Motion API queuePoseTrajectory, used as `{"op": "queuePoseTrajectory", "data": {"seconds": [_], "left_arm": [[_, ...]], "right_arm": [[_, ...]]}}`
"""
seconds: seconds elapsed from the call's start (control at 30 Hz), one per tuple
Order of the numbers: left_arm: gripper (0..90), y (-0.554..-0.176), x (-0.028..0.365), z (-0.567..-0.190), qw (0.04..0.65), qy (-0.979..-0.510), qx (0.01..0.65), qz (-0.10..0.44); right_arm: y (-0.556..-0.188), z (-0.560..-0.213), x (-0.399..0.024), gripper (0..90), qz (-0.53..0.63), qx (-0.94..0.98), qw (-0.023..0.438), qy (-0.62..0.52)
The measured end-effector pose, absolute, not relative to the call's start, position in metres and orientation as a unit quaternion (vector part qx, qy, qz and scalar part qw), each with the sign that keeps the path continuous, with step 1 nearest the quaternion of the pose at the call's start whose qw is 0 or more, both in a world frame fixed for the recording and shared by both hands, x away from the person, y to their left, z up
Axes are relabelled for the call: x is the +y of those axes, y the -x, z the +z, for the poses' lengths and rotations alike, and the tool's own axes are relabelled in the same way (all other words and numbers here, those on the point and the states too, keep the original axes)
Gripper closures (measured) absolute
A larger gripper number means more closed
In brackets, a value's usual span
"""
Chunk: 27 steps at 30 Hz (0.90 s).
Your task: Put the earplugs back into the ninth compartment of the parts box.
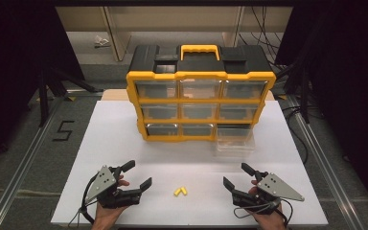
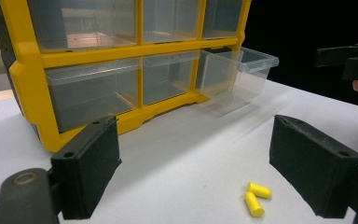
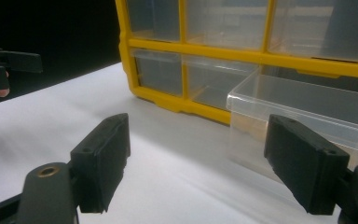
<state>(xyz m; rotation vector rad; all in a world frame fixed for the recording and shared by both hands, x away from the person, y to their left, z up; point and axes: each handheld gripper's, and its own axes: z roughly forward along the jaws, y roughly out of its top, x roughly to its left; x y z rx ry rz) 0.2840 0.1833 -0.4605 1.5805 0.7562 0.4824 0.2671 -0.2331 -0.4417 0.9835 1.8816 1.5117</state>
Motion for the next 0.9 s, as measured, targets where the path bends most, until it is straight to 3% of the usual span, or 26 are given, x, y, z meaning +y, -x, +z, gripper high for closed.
{"op": "queuePoseTrajectory", "data": {"seconds": [0.47,0.9], "left_arm": [[15.9,-0.283,0.182,-0.46,0.613,-0.687,0.329,0.208],[16.0,-0.284,0.184,-0.461,0.614,-0.683,0.336,0.207]], "right_arm": [[-0.268,-0.441,-0.23,23.4,0.55,0.708,0.267,-0.353],[-0.279,-0.442,-0.208,25.9,0.49,0.78,0.225,-0.317]]}}
